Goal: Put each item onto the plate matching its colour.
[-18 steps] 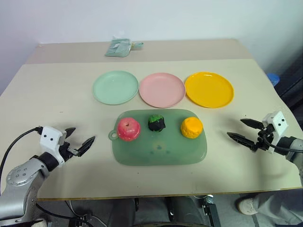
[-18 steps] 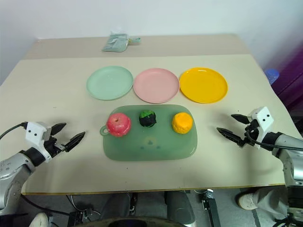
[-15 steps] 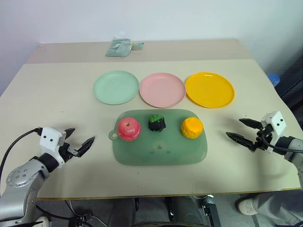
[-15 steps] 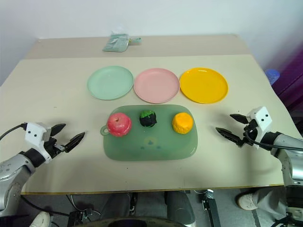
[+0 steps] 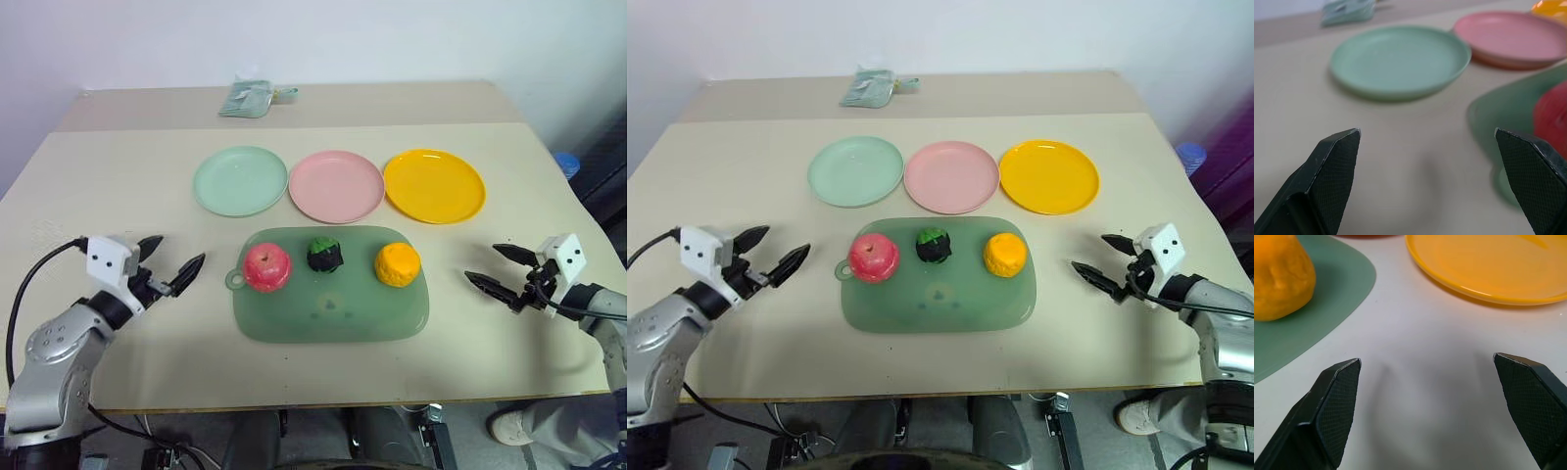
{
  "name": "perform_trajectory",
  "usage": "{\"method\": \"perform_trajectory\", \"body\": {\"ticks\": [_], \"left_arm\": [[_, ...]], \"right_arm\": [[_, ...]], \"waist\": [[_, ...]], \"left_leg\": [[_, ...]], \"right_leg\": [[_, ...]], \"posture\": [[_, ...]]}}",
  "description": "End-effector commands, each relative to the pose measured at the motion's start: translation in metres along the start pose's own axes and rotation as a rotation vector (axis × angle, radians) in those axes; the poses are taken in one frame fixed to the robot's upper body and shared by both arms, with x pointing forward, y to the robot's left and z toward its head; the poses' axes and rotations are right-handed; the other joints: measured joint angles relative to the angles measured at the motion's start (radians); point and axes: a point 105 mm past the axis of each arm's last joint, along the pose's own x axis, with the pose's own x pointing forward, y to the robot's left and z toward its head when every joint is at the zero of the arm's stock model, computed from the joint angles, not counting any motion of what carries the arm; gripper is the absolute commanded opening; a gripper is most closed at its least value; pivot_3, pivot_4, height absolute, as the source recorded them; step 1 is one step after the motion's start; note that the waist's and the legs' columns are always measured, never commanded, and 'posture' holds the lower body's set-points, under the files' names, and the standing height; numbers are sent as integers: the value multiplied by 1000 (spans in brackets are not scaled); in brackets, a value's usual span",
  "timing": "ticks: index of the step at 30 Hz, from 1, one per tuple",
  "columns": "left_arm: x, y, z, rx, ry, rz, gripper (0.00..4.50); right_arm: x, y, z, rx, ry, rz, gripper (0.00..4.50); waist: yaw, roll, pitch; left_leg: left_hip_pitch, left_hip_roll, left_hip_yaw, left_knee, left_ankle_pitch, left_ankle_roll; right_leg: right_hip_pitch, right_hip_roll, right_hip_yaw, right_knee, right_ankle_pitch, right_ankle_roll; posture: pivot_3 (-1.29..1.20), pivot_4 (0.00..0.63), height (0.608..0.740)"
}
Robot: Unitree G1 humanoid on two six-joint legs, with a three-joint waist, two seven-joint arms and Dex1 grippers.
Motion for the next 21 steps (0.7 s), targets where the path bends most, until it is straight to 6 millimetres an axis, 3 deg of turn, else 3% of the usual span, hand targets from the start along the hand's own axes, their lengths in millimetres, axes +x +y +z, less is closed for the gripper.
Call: {"method": "perform_trajectory", "body": {"ticks": [1,7,11,15,18,21], "left_arm": [[13,-9,14,12,-42,-62,4500],[31,-24,24,3,-61,-160,4500],[30,-30,27,-6,-66,-193,4500],[26,-43,29,-33,-65,-266,4500],[21,-64,31,-29,-38,-418,4500],[25,-71,26,21,20,-497,4500]], "right_arm": [[-1,1,11,-33,-49,-38,4425],[-4,7,40,-52,-117,-65,4425],[3,15,59,-61,-144,-52,4425],[8,22,65,-61,-142,-31,4425],[10,35,78,-47,-162,40,4425],[10,56,87,-43,-151,148,4425]], "waist": [[0,0,0],[-4,0,0],[-4,1,0],[-1,0,0],[2,0,0],[1,1,0]], "left_leg": [[0,0,0,0,0,0],[0,0,0,0,0,0],[0,0,-1,0,0,0],[0,0,-1,0,0,0],[0,0,-1,0,0,0],[0,0,-1,0,0,0]], "right_leg": [[0,0,0,0,0,0],[0,0,0,0,0,0],[0,1,0,0,0,0],[0,0,0,0,0,0],[0,0,0,0,0,0],[0,0,0,0,0,0]], "posture": [[0,150,740],[0,150,740],[0,150,740],[0,150,740],[0,150,740],[0,150,740]]}}
